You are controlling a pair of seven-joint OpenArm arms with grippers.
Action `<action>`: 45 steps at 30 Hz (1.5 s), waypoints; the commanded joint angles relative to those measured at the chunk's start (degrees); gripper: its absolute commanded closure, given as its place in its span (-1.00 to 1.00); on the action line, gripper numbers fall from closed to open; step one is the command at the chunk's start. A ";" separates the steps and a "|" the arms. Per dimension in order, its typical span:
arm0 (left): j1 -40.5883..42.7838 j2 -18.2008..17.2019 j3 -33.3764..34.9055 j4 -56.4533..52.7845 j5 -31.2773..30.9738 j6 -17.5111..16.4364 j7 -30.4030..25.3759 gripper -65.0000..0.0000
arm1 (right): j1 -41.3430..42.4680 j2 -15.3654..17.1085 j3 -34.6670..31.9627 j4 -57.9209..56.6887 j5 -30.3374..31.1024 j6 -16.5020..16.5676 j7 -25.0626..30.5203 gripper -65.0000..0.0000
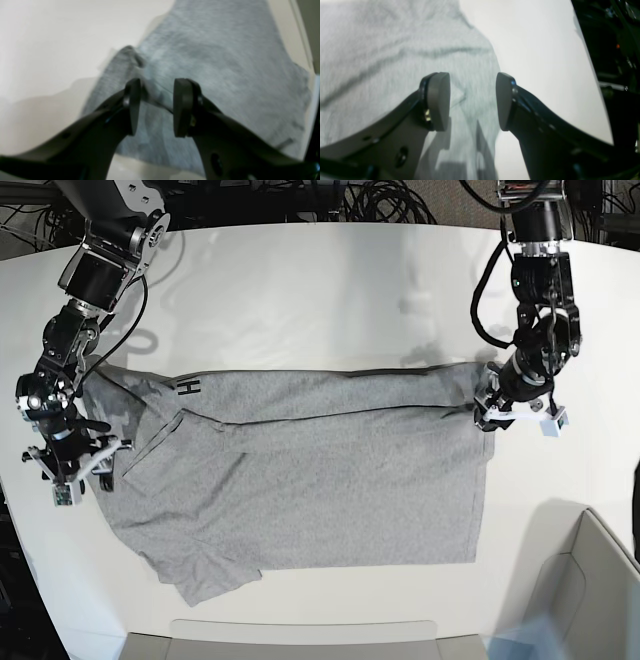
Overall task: Fold the T-shirt properly
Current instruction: 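Lower the folded edge onto the shirt and release both grippers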
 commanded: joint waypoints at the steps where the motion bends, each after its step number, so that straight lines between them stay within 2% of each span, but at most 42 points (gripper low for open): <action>1: 0.23 -0.78 -0.27 2.46 -0.30 0.31 0.27 0.29 | -0.08 1.08 1.99 1.98 0.43 1.91 -0.85 0.09; 3: 2.16 -0.78 -0.27 5.19 -0.21 0.31 0.27 0.28 | -2.54 0.99 6.03 4.09 0.43 5.61 -4.02 0.09; 6: 3.92 -0.78 -0.27 6.33 -0.21 0.40 0.27 0.28 | -6.32 0.64 11.39 4.62 1.66 9.96 -4.98 0.09; 9: 4.98 -0.87 -0.27 6.07 -0.13 0.31 0.36 0.23 | -9.22 0.46 14.21 4.45 1.93 9.96 -4.98 0.09; 12: 5.50 -1.04 -0.27 6.07 -0.13 0.04 0.36 0.16 | -10.71 0.37 14.12 4.01 1.93 9.96 -4.98 0.09; 18: 5.50 -4.21 -0.09 4.22 -0.04 0.57 -0.43 0.16 | -10.54 0.55 14.12 -0.13 1.84 9.96 -4.98 0.09; 21: 5.50 -4.82 -0.80 4.31 0.31 2.33 -0.43 0.16 | -10.54 0.55 14.12 -0.39 1.57 9.96 -4.98 0.09; 23: 5.50 -6.05 -0.18 4.31 3.39 2.51 0.27 0.16 | -10.54 0.55 14.12 -0.39 1.57 9.96 -4.98 0.09; 27: 5.06 -6.14 3.16 3.08 7.61 2.15 2.47 0.16 | -10.54 0.37 14.12 -0.39 1.57 9.96 -4.98 0.09; 28: 4.98 -6.14 3.60 3.08 7.70 1.80 3.35 0.16 | -10.54 0.28 14.12 -0.39 1.57 9.96 -4.98 0.09; 33: 4.98 -6.14 3.60 1.23 7.70 -5.76 4.58 0.16 | -10.54 -0.68 14.21 -0.39 1.57 9.96 -4.98 0.09; 38: 1.72 -6.49 4.22 -7.74 7.70 -6.64 4.05 0.16 | -10.54 -1.65 14.30 -0.39 1.49 9.96 -4.98 0.09; 45: 1.20 -8.87 3.69 -8.44 7.70 -6.64 4.58 0.16 | -10.54 -2.35 14.12 -0.39 1.49 9.96 -4.98 0.09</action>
